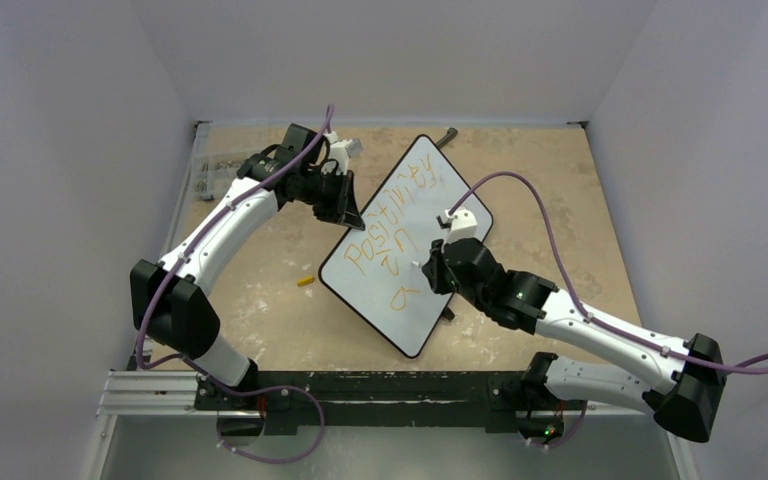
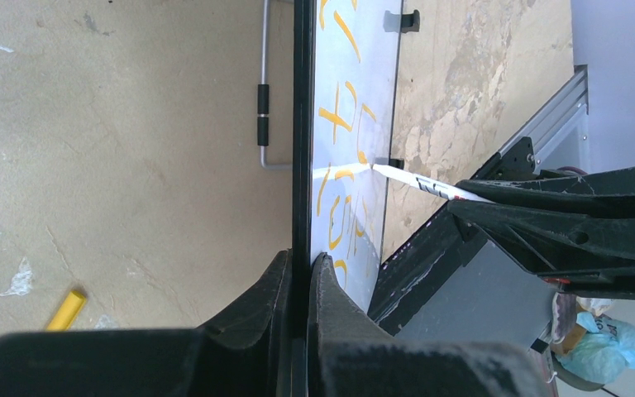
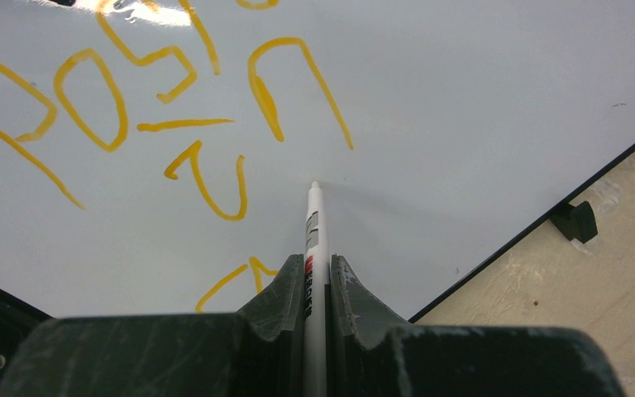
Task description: Write a sentence on the whiteboard
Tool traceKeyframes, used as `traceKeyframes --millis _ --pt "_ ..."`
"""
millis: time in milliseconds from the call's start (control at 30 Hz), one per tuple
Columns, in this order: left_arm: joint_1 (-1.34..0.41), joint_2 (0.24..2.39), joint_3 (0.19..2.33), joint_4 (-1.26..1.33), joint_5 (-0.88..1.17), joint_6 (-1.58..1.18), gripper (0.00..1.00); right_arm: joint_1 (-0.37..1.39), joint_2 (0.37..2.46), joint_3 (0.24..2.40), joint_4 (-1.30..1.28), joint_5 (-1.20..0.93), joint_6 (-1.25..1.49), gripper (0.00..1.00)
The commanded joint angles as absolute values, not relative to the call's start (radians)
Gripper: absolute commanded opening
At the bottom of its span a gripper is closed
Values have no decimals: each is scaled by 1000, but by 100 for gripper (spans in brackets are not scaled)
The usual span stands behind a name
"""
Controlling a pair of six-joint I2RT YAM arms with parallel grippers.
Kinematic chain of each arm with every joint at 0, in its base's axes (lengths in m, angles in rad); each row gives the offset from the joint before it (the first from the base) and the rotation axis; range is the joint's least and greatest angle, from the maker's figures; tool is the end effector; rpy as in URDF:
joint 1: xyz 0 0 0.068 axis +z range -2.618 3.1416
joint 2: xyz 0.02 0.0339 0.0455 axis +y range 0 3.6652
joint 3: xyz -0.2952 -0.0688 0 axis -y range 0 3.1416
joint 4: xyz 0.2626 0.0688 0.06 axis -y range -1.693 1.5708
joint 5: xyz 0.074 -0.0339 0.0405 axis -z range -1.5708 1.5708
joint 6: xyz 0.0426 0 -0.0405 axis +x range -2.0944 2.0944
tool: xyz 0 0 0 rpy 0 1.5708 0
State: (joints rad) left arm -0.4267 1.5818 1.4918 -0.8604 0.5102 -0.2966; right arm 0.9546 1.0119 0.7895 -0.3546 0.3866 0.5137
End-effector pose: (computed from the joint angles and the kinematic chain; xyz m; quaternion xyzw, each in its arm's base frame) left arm 0.3144 -0.1658 0.3544 0.1368 0.9145 -0.3293 0.1912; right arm 0.1448 0.1767 0.3025 -0.0993 0.8618 0.1881 0.4604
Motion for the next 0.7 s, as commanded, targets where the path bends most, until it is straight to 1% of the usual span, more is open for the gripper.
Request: traceKeyframes --millis 0,200,667 --pt "-423 1541 1487 -839 409 -267 0 953 1019 820 -286 318 484 0" --pt "-423 1541 1487 -839 410 -267 0 953 1013 791 -294 249 478 0" --pt "-423 1544 1488 -838 408 -268 0 953 930 669 -356 181 514 0"
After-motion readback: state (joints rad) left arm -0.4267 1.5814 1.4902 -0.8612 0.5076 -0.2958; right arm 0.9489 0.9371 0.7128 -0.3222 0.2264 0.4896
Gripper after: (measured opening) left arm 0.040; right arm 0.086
